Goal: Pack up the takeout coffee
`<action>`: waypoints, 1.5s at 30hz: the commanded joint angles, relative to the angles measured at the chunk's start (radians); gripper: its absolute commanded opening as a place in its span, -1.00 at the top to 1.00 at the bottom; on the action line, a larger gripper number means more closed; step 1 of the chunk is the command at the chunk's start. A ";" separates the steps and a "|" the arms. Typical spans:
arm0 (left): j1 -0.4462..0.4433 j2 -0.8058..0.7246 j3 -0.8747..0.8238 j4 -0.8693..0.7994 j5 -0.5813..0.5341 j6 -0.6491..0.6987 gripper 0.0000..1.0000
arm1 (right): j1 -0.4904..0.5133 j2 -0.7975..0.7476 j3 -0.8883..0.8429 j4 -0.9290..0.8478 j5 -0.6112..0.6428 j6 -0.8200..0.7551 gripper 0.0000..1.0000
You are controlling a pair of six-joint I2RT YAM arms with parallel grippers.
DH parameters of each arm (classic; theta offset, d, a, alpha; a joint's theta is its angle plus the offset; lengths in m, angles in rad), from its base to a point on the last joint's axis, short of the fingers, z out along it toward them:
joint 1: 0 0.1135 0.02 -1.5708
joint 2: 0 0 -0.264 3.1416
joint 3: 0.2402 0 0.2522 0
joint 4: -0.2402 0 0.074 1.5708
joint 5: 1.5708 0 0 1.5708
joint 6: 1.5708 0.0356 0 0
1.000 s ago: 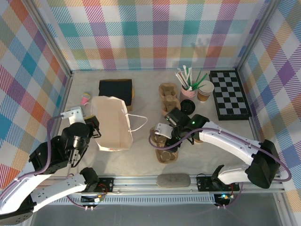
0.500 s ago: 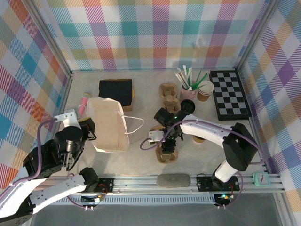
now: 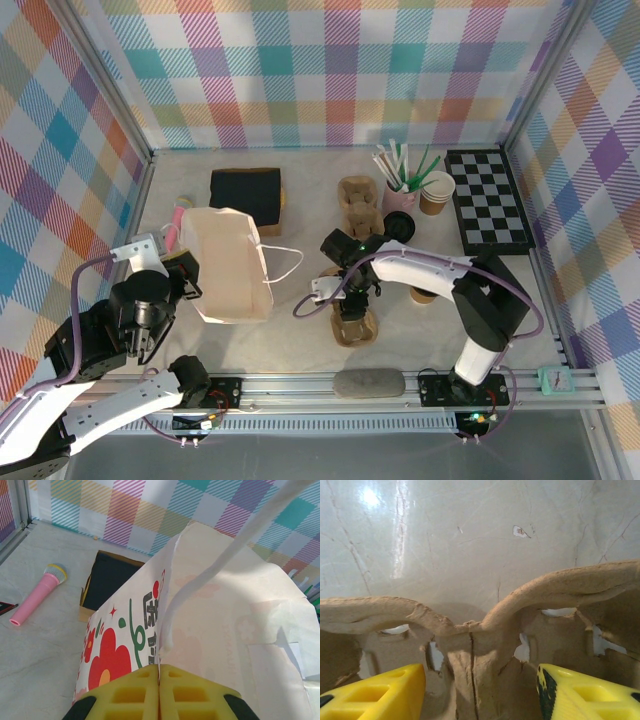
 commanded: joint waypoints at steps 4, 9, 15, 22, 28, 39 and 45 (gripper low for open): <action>0.010 -0.014 -0.009 -0.014 -0.007 -0.006 0.83 | -0.012 0.033 0.007 0.008 -0.009 -0.020 -0.10; 0.010 -0.012 -0.009 -0.014 -0.008 -0.006 0.83 | -0.017 0.034 0.012 0.010 -0.015 -0.012 0.13; 0.010 -0.011 -0.012 -0.013 -0.008 -0.007 0.83 | -0.017 0.029 0.022 -0.008 -0.018 -0.003 0.32; 0.010 -0.005 -0.012 -0.008 -0.004 -0.005 0.83 | -0.017 -0.004 0.044 -0.041 -0.031 0.052 0.43; 0.010 0.020 -0.006 -0.003 0.006 0.003 0.83 | -0.012 -0.121 0.140 -0.152 -0.057 0.198 0.54; 0.010 0.092 -0.004 0.071 0.096 0.007 0.83 | 0.014 -0.365 0.377 -0.369 0.097 0.312 0.59; 0.010 0.170 0.009 0.139 0.212 -0.015 0.83 | 0.014 -0.424 0.551 -0.463 0.113 0.296 0.65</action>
